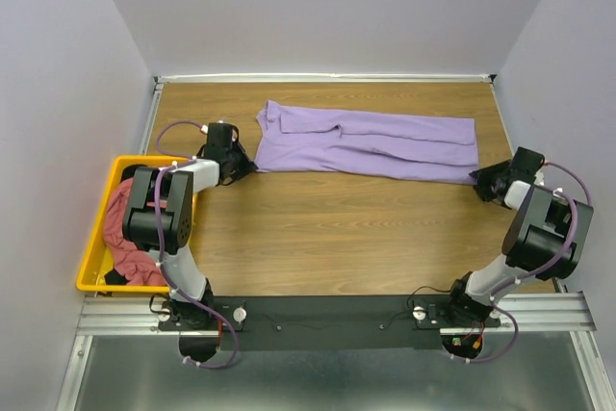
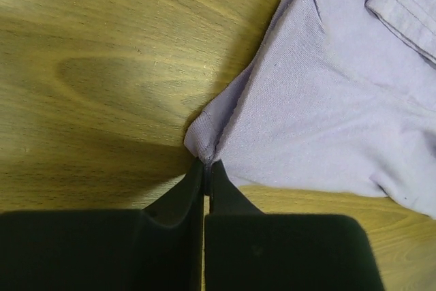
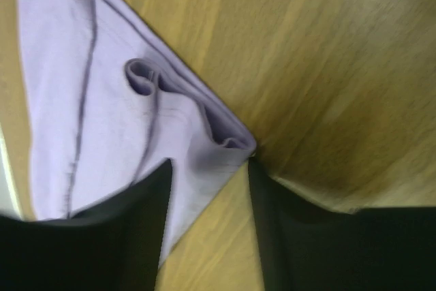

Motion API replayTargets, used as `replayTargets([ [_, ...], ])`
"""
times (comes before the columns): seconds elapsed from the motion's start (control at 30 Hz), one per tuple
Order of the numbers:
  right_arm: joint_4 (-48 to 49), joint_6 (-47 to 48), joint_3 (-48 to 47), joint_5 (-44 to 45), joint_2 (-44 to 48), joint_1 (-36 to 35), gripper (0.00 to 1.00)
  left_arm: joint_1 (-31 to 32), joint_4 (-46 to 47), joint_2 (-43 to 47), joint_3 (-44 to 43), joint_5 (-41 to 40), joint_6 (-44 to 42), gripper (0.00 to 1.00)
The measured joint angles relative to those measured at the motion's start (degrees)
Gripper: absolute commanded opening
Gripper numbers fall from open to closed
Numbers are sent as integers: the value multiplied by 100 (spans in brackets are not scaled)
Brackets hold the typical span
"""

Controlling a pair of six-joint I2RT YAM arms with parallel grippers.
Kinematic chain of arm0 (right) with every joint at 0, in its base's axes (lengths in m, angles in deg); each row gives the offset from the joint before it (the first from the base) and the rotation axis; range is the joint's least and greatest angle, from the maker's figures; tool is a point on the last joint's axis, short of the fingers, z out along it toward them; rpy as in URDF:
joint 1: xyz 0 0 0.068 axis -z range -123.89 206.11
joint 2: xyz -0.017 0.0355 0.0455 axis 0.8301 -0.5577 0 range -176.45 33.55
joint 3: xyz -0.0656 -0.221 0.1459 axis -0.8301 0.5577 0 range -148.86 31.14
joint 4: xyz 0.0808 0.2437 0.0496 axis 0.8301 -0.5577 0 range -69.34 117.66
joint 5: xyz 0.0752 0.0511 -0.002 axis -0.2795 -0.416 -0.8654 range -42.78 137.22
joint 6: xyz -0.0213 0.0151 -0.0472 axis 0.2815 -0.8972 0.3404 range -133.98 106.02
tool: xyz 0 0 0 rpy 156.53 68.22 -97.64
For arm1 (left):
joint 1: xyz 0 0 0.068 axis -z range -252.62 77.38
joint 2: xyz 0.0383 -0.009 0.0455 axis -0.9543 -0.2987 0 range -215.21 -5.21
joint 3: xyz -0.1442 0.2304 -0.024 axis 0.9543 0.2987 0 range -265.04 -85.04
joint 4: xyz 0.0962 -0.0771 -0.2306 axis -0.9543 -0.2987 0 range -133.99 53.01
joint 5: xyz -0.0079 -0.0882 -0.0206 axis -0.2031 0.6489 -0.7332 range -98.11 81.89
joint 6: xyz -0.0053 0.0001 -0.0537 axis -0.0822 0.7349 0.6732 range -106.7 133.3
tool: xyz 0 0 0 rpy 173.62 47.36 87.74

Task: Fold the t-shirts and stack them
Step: Fold the tshirt

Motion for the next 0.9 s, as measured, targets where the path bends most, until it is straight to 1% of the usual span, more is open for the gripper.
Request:
replayTargets([
  [0.03, 24, 0, 7, -7, -11, 0, 37, -7, -2, 7, 4, 4, -11, 2],
  [0.07, 20, -15, 20, 15, -28, 11, 23, -15, -4, 17, 11, 13, -28, 2],
  [0.17, 37, -61, 83, 13, -92, 44, 4, -28, -24, 61, 11, 20, -83, 2],
  [0.2, 48, -79, 114, 4, -101, 68, 2, -37, -46, 87, 11, 22, -98, 1],
  [0.23, 48, -63, 120, 2, -101, 83, 1, -48, -72, 118, 11, 28, -116, 1],
  [0.47, -151, -4, 179, -7, 39, 267, 1, -254, -450, 374, 46, 98, -382, 0],
  [0.67, -957, 262, 177, 170, 382, 328, 1, -330, -977, 841, 361, 98, -789, 0],
  [0.9, -1471, 417, 179, 424, 599, 334, 1, -361, -1126, 1154, 850, 116, -1067, 0],
])
